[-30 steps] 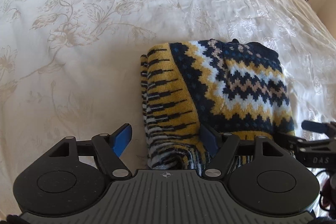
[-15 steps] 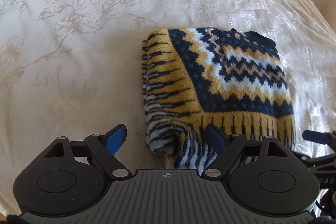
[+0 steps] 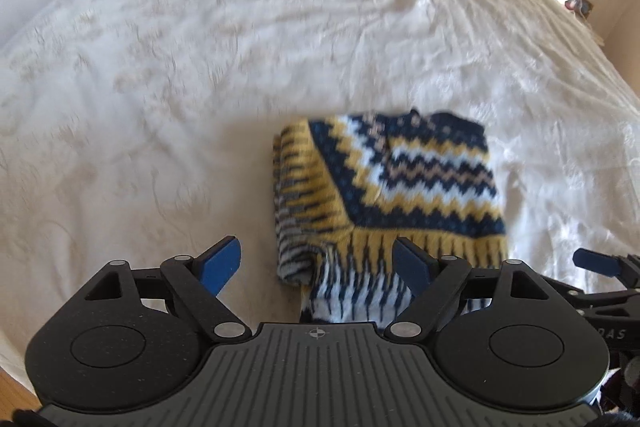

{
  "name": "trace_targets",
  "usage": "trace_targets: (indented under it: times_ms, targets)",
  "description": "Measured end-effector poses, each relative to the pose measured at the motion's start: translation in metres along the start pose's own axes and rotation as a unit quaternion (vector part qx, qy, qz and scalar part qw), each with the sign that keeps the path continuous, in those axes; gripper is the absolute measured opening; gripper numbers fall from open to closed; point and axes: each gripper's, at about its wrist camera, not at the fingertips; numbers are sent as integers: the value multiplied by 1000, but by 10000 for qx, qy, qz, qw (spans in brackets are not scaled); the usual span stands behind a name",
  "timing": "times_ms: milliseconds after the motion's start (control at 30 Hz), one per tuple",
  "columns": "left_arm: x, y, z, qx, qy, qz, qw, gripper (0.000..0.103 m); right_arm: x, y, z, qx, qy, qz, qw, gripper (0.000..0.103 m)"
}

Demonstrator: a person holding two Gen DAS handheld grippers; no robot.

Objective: Fold small clothes

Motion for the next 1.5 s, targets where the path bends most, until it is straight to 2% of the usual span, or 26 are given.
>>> trace_targets:
  times_ms: [267,500,667,900,1000,1067,1233,1500]
  targets:
    - [26,-28,17,-13,-340,230,9992,82,22,-16,0,-316,-228,360,9986,102]
    - [46,-19,15,120,-83,308,9994,82,47,-13,-15,-277,-274,535,9978,102]
    - [62,-11,10,-144,-253,309,9991,82,66,-5,-30,-268,-96,646,9975,102]
    - [92,5,4,-522,-498,449,9964,82,94,2,-59,-105,412,877,9952,102]
    - [101,14,2,-649,-569,466,9952,82,101,0,-70,-94,726,800,9941,102]
    - [105,19,-2,-550,-441,419,9966,82,104,0,-76,-113,882,683,9937,102]
    - [114,30,-10,-297,-314,289,9986,82,117,3,-87,-245,590,656,9958,102]
    - [126,43,-20,-188,-376,219,9989,82,132,12,-93,-309,600,632,9957,102]
Point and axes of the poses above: each gripper's, at about its wrist camera, not at the fingertips, and x roughly against the way its jaws point, z to its right, y to its underside, and after that the axes turned 15 degrees about z, right-handed
